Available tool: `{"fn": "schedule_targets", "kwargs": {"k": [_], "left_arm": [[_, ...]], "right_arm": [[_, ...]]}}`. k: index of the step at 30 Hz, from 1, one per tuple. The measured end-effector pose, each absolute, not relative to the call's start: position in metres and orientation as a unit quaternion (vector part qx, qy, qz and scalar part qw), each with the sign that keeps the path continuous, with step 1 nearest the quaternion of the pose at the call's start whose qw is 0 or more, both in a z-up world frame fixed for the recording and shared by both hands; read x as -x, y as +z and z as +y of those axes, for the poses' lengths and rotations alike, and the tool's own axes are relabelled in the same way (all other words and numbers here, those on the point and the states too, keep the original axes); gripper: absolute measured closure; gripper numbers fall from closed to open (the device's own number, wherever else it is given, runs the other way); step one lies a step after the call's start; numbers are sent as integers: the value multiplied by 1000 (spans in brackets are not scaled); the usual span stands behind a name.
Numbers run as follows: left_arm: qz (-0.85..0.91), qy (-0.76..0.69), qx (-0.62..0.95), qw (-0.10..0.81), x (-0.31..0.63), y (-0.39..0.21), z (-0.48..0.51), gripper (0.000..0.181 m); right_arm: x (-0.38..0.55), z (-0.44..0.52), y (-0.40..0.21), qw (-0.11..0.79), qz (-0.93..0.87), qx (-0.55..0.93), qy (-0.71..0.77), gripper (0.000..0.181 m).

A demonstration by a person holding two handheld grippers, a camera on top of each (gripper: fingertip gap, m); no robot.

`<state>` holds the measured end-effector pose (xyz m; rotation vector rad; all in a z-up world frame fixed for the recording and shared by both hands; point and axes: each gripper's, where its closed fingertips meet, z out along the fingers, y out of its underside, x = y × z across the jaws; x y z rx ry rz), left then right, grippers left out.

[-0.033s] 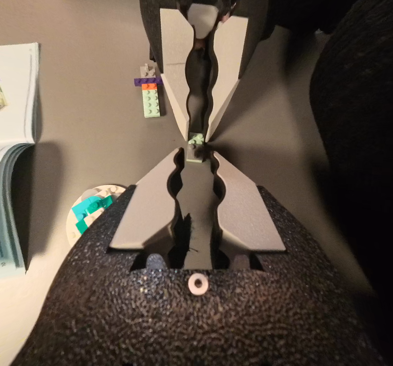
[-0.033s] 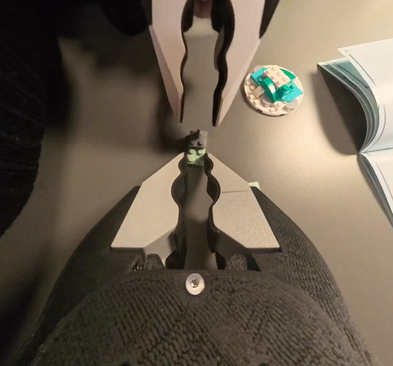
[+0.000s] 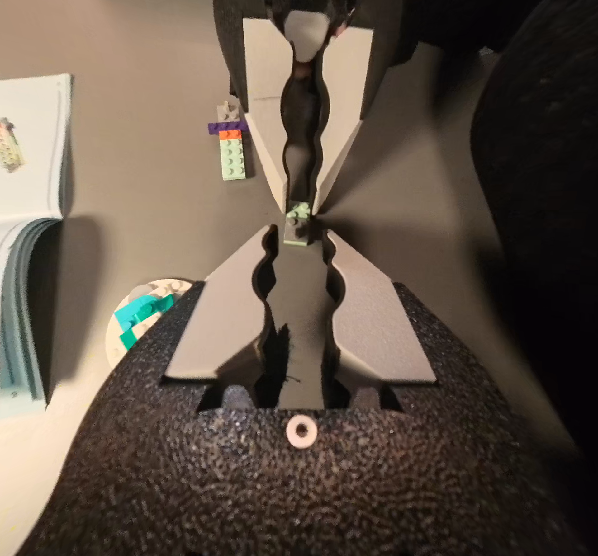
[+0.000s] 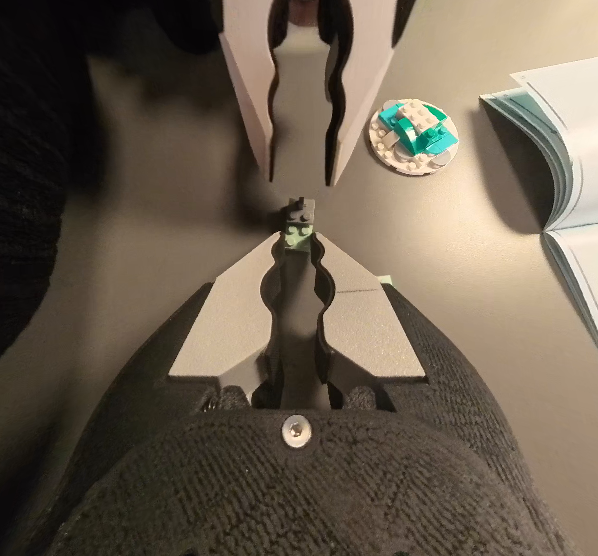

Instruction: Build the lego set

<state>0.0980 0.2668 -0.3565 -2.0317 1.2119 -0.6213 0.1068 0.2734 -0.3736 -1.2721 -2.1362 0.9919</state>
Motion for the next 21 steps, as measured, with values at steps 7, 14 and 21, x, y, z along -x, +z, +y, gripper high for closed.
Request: {"fn": "schedule_targets", "kwargs": {"k": [7, 14, 21], "left_arm": [[492, -113, 716, 483, -88, -331, 272, 123], [604, 226, 576, 502, -63, -319, 287, 120], [620, 243, 537, 518, -70, -310, 284, 138]], "right_arm": [[-95, 282, -345, 241, -765, 462, 379, 168], [-78, 282, -311, 227, -770, 445, 396, 168], [-75, 276, -298, 215, -777, 433, 404, 168]]}}
